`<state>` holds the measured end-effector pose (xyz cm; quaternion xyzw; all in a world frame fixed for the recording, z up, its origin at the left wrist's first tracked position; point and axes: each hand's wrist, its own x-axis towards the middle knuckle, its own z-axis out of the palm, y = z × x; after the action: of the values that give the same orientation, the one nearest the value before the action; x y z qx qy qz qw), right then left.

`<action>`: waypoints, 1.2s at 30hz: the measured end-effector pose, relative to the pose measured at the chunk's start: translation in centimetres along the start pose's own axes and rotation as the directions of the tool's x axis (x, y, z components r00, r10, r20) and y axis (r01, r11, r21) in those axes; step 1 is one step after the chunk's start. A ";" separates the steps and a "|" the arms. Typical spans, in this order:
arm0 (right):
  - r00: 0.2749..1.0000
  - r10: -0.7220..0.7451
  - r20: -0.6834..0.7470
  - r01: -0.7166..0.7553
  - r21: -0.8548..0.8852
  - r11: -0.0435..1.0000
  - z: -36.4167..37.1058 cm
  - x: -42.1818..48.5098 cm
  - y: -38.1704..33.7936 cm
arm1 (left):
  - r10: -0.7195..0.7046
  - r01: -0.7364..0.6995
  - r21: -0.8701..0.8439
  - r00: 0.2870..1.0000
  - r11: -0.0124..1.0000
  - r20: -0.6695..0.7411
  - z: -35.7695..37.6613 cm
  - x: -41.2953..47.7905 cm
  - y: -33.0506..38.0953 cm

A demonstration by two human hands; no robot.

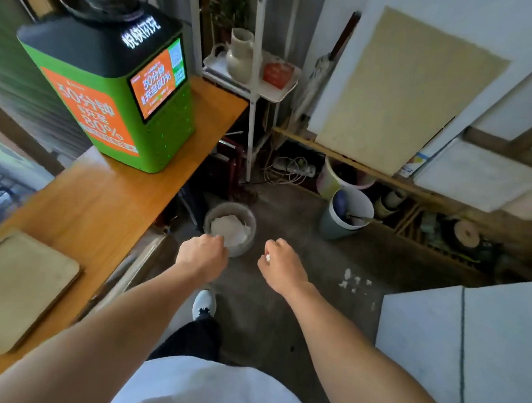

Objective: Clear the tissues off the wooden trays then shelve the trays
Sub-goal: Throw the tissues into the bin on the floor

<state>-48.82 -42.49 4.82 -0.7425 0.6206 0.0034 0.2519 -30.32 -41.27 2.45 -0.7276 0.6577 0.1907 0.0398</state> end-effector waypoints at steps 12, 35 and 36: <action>0.984 0.135 0.117 -0.147 0.103 0.984 3.5 12.1 0.4 | -0.023 0.027 -0.012 0.960 1.000 0.278 1.9 12.7 -2.0; 0.850 0.153 0.504 -0.251 0.133 0.959 23.1 38.2 12.9 | -0.351 0.530 -0.165 0.733 0.832 0.583 26.4 36.7 -2.0; 0.853 0.136 0.504 -0.232 0.133 0.964 24.5 39.4 13.4 | -0.344 0.522 -0.160 0.733 0.838 0.587 27.6 37.7 -2.2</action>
<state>-44.62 -70.84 -34.02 -0.6269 0.6021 0.1568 0.4688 -32.03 -67.94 -35.96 -0.7757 0.3900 0.4732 0.1492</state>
